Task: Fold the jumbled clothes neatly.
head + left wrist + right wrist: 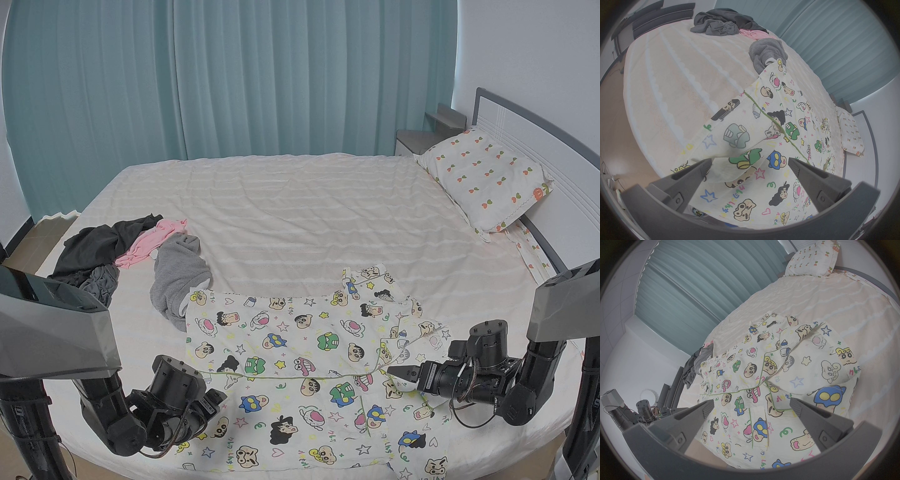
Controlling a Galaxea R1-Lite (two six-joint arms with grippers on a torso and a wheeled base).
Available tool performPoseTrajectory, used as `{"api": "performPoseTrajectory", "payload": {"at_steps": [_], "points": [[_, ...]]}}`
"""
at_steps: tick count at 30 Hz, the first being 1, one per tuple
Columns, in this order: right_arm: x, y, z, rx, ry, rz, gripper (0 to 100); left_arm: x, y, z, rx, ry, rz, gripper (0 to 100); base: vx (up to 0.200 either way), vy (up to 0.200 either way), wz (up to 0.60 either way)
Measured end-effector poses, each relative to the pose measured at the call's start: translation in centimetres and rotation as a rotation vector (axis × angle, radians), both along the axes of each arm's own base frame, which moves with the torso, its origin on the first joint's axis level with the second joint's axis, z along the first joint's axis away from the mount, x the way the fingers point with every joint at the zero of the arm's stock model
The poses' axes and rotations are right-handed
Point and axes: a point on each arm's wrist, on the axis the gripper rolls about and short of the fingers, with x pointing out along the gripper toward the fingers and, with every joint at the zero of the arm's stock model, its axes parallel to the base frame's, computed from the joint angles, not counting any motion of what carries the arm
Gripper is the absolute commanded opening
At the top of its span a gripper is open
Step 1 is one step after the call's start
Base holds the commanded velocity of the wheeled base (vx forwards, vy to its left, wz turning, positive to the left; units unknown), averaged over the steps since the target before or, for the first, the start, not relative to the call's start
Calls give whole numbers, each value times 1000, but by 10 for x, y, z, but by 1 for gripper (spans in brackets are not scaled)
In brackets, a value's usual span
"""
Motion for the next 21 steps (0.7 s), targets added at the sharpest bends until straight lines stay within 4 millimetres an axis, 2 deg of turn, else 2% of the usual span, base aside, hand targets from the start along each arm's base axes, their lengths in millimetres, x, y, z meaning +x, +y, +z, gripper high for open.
{"api": "performPoseTrajectory", "payload": {"at_steps": [12, 21], "points": [[1, -1, 1, 2, -5, -4, 100, -2, 1, -1, -23, 13, 38, 0, 0, 0, 0], [1, -1, 1, 2, -6, -4, 100, -4, 8, 3, -28, 9, 64, 0, 0, 0, 0]]}}
